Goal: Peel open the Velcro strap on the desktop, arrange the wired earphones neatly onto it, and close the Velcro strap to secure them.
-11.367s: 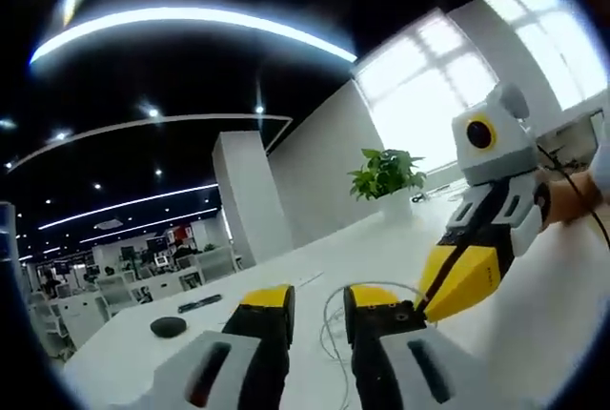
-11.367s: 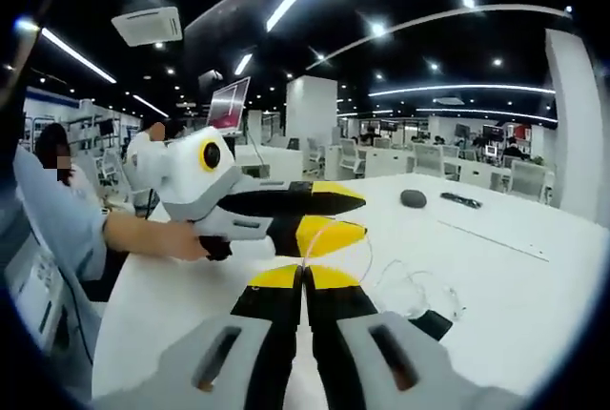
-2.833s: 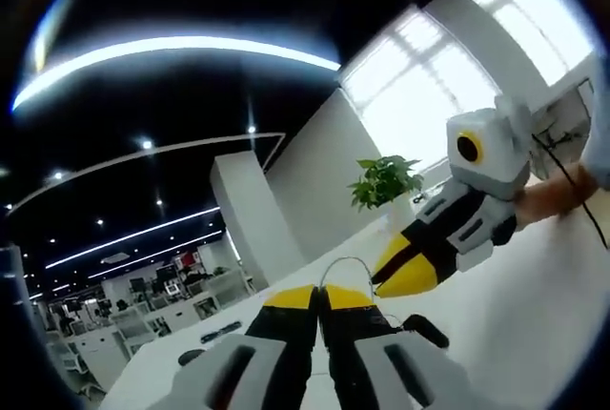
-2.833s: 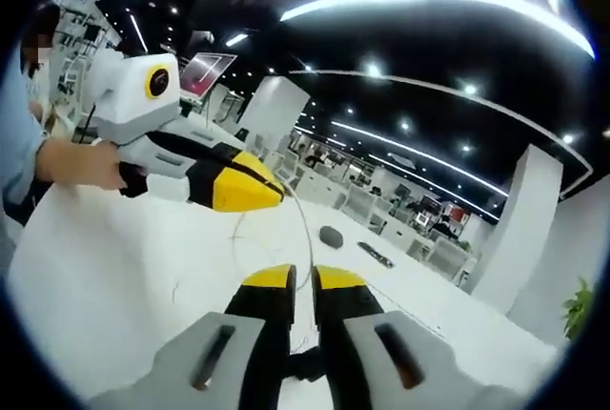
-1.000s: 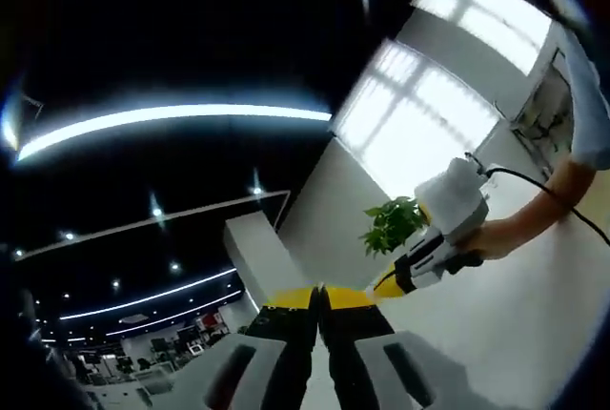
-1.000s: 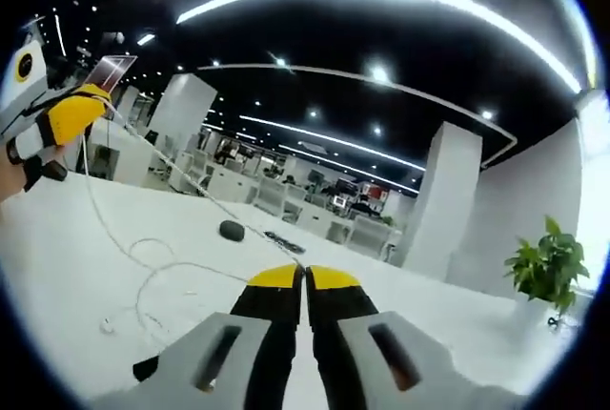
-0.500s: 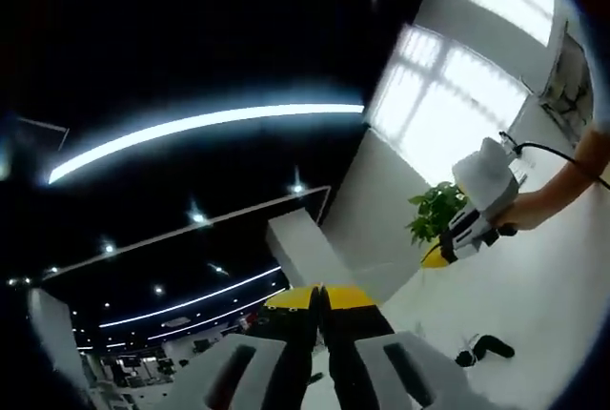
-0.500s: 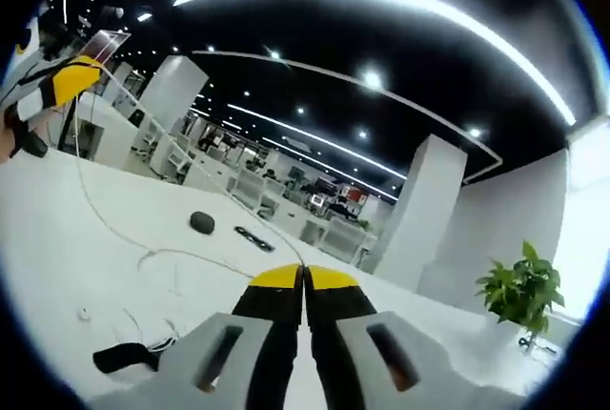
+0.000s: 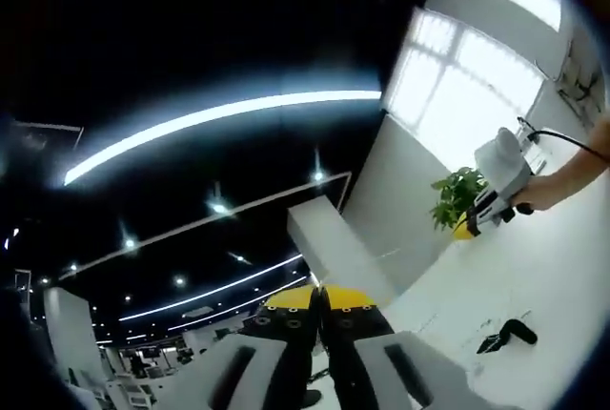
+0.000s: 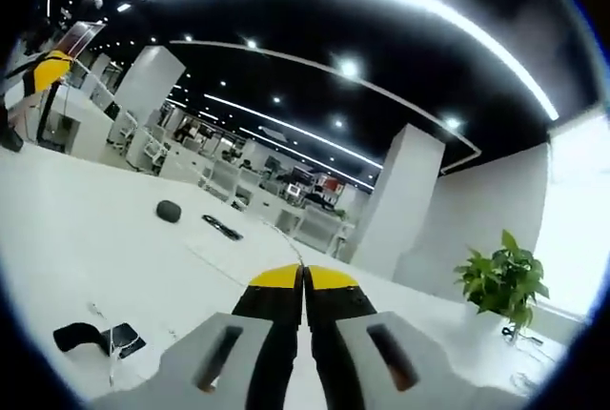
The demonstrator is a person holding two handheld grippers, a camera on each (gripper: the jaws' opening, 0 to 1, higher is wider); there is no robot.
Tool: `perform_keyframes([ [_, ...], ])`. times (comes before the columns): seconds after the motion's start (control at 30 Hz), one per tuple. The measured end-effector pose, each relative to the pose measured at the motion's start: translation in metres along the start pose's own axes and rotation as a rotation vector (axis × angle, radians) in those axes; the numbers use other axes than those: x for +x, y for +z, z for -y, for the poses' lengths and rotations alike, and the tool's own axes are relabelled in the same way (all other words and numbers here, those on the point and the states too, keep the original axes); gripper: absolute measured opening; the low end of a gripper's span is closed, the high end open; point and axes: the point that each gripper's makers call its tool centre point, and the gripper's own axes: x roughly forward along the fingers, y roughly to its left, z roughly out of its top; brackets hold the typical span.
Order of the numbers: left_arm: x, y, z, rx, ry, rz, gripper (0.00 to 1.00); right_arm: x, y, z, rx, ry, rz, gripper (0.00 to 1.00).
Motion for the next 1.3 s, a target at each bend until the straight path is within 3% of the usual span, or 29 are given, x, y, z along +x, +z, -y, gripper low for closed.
perform_keyframes([
  [0.33,0.000,-0.015,-0.026,0.002,0.078,-0.047,0.06,-0.002,-0.021,0.034,-0.009,-0.044,-0.038,0.04],
  [0.6,0.000,-0.010,-0.021,0.066,0.070,-0.041,0.05,-0.005,-0.029,0.042,-0.035,-0.014,-0.061,0.05],
  [0.77,0.000,-0.004,-0.018,0.074,0.055,-0.021,0.05,-0.007,-0.034,0.042,-0.040,-0.005,-0.069,0.05],
  [0.97,-0.003,-0.003,-0.030,0.082,0.094,-0.024,0.05,-0.005,-0.056,0.041,-0.148,0.016,-0.118,0.03],
  [1.13,-0.005,0.000,-0.043,0.015,0.106,-0.004,0.05,-0.003,-0.070,0.045,-0.096,0.020,-0.127,0.04],
  [1.3,-0.004,0.000,-0.037,0.016,0.091,0.001,0.05,0.002,-0.083,0.022,-0.055,0.098,-0.154,0.04],
])
